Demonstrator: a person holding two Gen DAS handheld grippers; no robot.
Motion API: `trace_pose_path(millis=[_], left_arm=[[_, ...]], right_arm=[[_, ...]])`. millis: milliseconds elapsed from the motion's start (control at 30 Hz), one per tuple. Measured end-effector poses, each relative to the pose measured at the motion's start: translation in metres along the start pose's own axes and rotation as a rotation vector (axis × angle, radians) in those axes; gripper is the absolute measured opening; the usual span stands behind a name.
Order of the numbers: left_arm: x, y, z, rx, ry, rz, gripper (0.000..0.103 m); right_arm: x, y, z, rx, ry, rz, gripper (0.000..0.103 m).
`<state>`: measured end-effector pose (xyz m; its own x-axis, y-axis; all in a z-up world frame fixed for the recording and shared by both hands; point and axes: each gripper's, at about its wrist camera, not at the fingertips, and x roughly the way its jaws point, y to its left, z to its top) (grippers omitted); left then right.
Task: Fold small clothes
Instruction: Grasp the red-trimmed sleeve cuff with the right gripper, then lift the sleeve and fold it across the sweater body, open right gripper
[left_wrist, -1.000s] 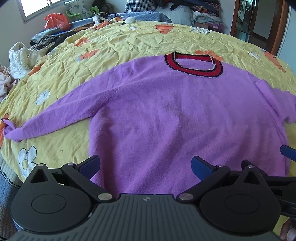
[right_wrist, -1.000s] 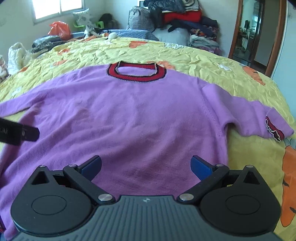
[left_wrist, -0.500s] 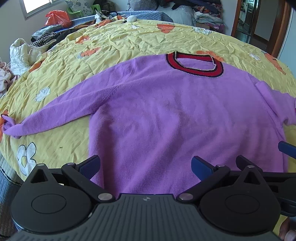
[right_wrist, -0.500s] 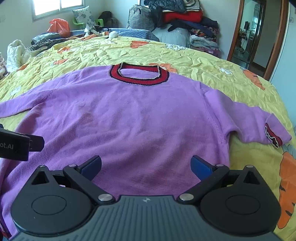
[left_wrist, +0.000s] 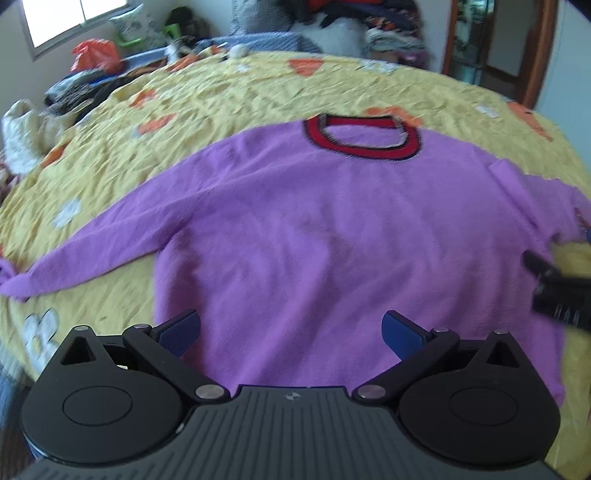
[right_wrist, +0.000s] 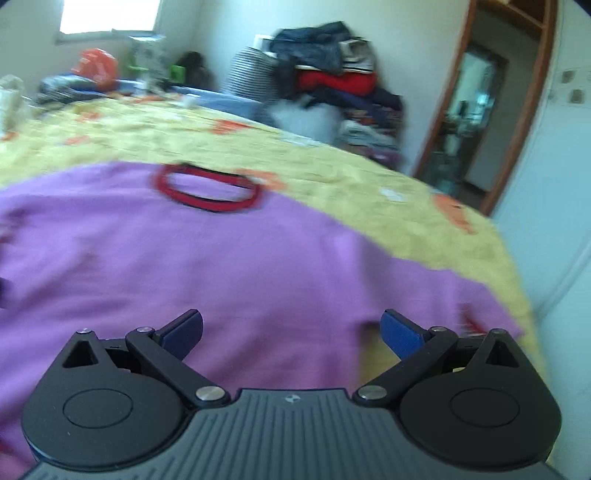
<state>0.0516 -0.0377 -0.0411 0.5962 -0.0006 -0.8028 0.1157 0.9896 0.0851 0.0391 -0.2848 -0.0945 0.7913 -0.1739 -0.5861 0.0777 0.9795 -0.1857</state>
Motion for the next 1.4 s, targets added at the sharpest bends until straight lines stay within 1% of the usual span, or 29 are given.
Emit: trace_pose_path(millis=[67,100,133,167,200,233,267,300,333,367,400,467,500,533,567,600,633,667,767,867,900,967,1067,1167,1233,1300,1400], left_arm=[[0.000,-0.004,-0.004,0.007,-0.035,-0.016,0.103],[0.001,-0.006,-0.005,0.007,-0.051,-0.013,0.103],[0.002,-0.008,-0.006,0.003,-0.051,-0.015,0.103],[0.004,-0.010,-0.007,0.008,-0.038,-0.032,0.103],[0.008,-0.012,-0.006,0.019,-0.012,-0.063,0.103],[0.012,-0.014,-0.005,0.026,0.021,-0.100,0.103],[0.014,-0.015,-0.004,0.026,0.047,-0.136,0.103],[0.016,-0.015,-0.005,0.019,0.059,-0.159,0.103],[0.016,-0.015,-0.006,0.014,0.062,-0.167,0.103],[0.017,-0.015,-0.007,0.017,0.065,-0.164,0.103],[0.018,-0.016,-0.007,0.024,0.067,-0.155,0.103],[0.019,-0.016,-0.010,0.034,0.069,-0.134,0.103],[0.020,-0.015,-0.011,0.037,0.075,-0.125,0.103],[0.020,-0.013,-0.011,0.038,0.082,-0.119,0.103],[0.021,-0.011,-0.011,0.033,0.087,-0.118,0.103],[0.022,-0.009,-0.012,0.024,0.092,-0.119,0.103],[0.023,-0.007,-0.011,0.014,0.099,-0.122,0.103],[0.026,-0.005,-0.011,0.007,0.110,-0.124,0.103],[0.029,0.000,-0.012,-0.009,0.135,-0.131,0.103],[0.025,0.007,-0.015,-0.016,0.127,-0.132,0.103],[0.024,0.009,-0.016,-0.017,0.122,-0.130,0.103],[0.022,0.014,-0.017,-0.021,0.112,-0.124,0.103],[0.020,0.026,-0.019,-0.032,0.102,-0.104,0.103],[0.020,0.040,-0.022,-0.054,0.104,-0.099,0.103],[0.018,0.051,-0.024,-0.064,0.103,-0.094,0.103],[0.015,0.062,-0.027,-0.076,0.097,-0.085,0.103],[0.011,0.079,-0.031,-0.106,0.093,-0.069,0.103]], right_arm=[[0.016,-0.038,-0.005,0.030,-0.002,-0.039,0.103],[0.022,-0.056,-0.006,0.043,-0.012,-0.068,0.103],[0.029,-0.075,-0.008,0.053,-0.038,-0.095,0.103],[0.034,-0.089,-0.011,0.058,-0.060,-0.100,0.103],[0.045,-0.104,-0.012,0.070,-0.051,-0.108,0.102],[0.060,-0.118,-0.011,0.092,-0.010,-0.123,0.102],[0.070,-0.126,-0.013,0.105,0.009,-0.121,0.098],[0.077,-0.133,-0.015,0.110,0.010,-0.113,0.086],[0.084,-0.137,-0.018,0.114,0.018,-0.109,0.079],[0.092,-0.141,-0.019,0.120,0.041,-0.108,0.068],[0.100,-0.143,-0.021,0.121,0.062,-0.098,0.066],[0.104,-0.145,-0.024,0.122,0.045,-0.070,0.066],[0.104,-0.148,-0.023,0.129,0.044,-0.065,0.057],[0.103,-0.152,-0.021,0.152,0.047,-0.066,0.044],[0.103,-0.160,-0.021,0.193,0.056,-0.040,0.026],[0.102,-0.163,-0.020,0.215,0.057,-0.026,0.019],[0.101,-0.164,-0.020,0.216,0.055,-0.032,0.015],[0.100,-0.163,-0.019,0.208,0.055,-0.050,0.006],[0.096,-0.174,-0.017,0.246,0.040,-0.091,0.006],[0.088,-0.198,-0.011,0.308,0.015,-0.124,0.005],[0.084,-0.205,-0.008,0.331,0.010,-0.123,0.005],[0.071,-0.218,0.001,0.402,-0.023,-0.068,0.005],[0.038,-0.214,0.026,0.454,-0.091,0.059,0.005],[0.014,-0.196,0.049,0.513,-0.134,0.223,0.005],[0.007,-0.183,0.062,0.562,-0.149,0.336,0.005],[0.003,-0.167,0.073,0.602,-0.160,0.438,0.005],[0.010,-0.141,0.087,0.653,-0.152,0.571,0.005]])
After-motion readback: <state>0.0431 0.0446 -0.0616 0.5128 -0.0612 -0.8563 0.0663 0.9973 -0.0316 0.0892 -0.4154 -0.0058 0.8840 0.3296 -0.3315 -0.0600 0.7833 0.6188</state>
